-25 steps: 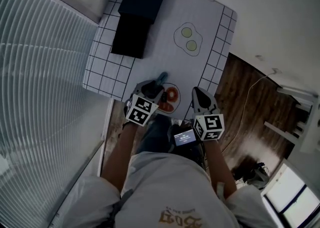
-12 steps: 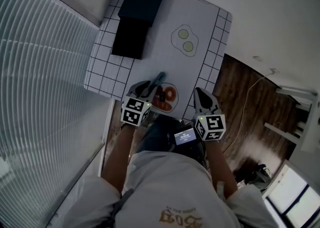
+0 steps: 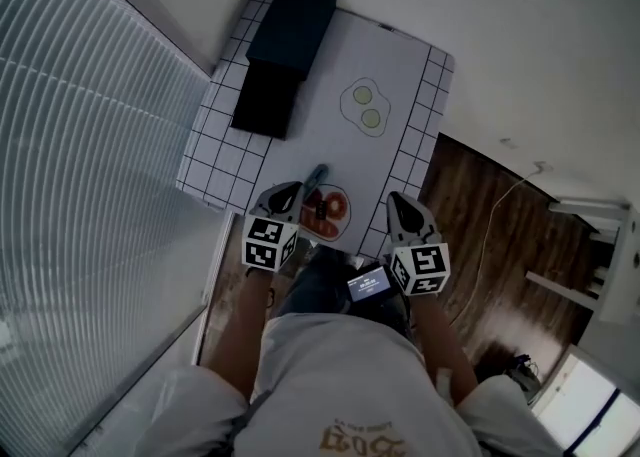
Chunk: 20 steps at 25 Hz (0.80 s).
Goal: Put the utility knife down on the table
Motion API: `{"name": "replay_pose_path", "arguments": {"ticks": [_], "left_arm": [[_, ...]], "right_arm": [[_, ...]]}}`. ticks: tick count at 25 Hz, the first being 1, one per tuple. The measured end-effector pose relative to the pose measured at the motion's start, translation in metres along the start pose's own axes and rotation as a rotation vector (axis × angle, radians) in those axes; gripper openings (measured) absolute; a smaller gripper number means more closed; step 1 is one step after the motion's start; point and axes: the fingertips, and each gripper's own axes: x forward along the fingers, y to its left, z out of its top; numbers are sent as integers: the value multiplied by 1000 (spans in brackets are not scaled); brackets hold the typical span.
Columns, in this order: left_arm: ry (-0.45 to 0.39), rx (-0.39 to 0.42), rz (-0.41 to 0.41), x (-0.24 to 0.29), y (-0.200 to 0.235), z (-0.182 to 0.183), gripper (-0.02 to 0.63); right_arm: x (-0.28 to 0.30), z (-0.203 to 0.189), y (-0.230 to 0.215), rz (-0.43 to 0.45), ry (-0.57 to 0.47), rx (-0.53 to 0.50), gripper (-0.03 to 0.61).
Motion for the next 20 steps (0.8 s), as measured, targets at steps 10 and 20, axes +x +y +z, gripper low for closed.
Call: {"name": "replay_pose_path", "arguments": {"ticks": [10, 20], "left_arm": [[-168, 55, 84, -42, -5, 57, 8], [-317, 138, 120, -77, -26, 113, 8]], "right_arm": [[-16, 39, -1, 21, -95, -21, 8], [-37, 72, -5, 14, -181, -91, 8]]}}
